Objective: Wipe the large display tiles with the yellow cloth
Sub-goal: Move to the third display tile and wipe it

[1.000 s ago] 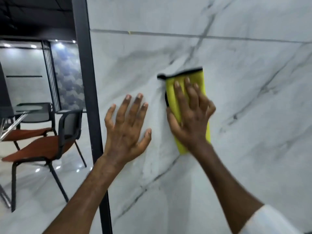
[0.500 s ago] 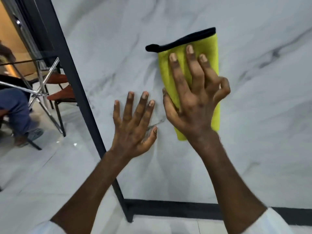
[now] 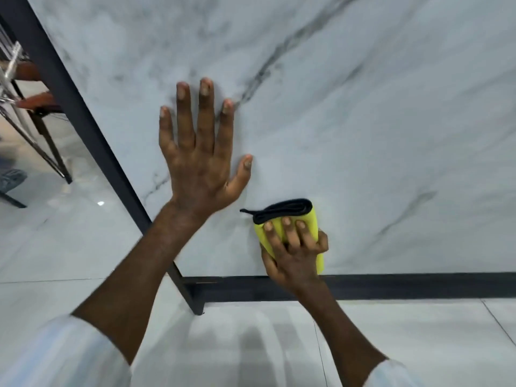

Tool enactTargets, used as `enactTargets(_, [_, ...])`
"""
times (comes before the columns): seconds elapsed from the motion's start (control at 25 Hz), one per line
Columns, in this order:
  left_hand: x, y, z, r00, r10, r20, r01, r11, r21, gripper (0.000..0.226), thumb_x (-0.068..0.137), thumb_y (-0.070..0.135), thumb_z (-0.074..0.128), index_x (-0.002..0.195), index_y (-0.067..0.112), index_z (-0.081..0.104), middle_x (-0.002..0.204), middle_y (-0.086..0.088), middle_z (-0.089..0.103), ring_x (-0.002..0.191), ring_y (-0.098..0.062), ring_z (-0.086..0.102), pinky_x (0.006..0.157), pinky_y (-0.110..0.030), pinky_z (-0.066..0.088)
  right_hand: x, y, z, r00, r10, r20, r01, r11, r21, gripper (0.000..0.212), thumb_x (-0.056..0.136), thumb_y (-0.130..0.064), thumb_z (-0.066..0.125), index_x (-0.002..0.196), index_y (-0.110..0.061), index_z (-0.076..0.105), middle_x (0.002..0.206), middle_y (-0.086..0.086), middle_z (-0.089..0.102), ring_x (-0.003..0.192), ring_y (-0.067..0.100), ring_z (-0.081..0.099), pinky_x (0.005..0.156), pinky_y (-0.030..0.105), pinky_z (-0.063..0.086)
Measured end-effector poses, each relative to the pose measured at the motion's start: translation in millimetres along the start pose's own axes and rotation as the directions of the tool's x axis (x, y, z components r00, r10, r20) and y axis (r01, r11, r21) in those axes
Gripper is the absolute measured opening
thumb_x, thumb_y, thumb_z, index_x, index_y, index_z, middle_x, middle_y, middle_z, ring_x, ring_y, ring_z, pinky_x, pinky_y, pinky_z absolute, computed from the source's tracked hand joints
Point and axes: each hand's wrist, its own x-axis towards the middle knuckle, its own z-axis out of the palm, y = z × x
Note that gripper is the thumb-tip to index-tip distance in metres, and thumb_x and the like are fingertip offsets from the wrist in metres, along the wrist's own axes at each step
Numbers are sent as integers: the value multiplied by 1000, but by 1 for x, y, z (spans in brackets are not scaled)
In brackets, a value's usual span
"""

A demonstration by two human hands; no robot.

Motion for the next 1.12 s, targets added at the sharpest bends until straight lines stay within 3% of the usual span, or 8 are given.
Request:
enactTargets(0.2, [-1,-6,-2,999,-1,44,0,1000,25,79,105,53,38,165,8,12,162,-24,22,162,-29,-13,129,-52,-4,92,2,-50,990,58,-127,-42,991,126,73,87,-46,64,154,-39,35,162,-4,24,144,22,23,100,53,30])
enactTargets(0.32, [-3,-3,-2,1000,-3,16,3,1000,23,70,106,52,40,157,5,30,160,-26,28,158,-45,10,129,-51,-4,137,7,-54,955,125,-270,-110,991,70,76,86,-43,65,155,-35,34,161,-1,28,147,22,25,101,57,33])
enactTargets(0.44, [-1,-7,0,999,20,-27,-18,999,51,70,106,50,43,156,2,35,157,-34,38,146,-54,25,128,-53,0,64,2,-16,974,75,-216,-76,997,3,81,86,-43,63,160,-34,30,162,0,26,147,25,24,104,57,29])
enactTargets(0.64, [-16,15,-7,999,-34,35,38,994,-107,64,104,36,51,157,6,31,163,-33,27,152,-54,15,125,-61,4,-70,12,15,998,-8,67,10,1000,-29,82,80,-42,68,155,-37,37,160,-3,26,141,24,27,104,54,28])
enactTargets(0.76, [-59,39,5,988,94,126,-86,994,-66,77,100,44,53,165,13,25,176,-9,12,163,-33,-2,125,-60,-1,-59,15,6,999,7,36,-10,995,95,76,79,-40,66,151,-41,41,157,-6,29,137,21,30,98,52,32])
enactTargets(0.92, [-70,40,24,996,89,28,-89,996,8,84,97,50,50,168,16,18,176,3,1,163,-29,-1,126,-58,0,9,36,-20,982,121,-145,-96,980,173,81,80,-40,68,154,-40,36,160,-1,26,136,25,30,94,56,33])
enactTargets(1.04, [-74,43,28,997,75,-5,-75,997,1,86,97,51,48,168,17,15,176,4,0,163,-28,-2,127,-57,-1,7,58,-12,960,163,-226,-147,985,88,82,79,-42,69,153,-31,35,161,2,24,144,25,23,101,56,31])
enactTargets(1.12, [-75,41,30,997,82,-12,-81,996,28,86,97,52,46,168,17,13,176,4,-1,163,-28,-3,127,-57,-3,-51,67,7,982,118,-145,-122,992,-14,90,79,-44,69,159,-29,30,166,1,21,149,25,21,107,55,26])
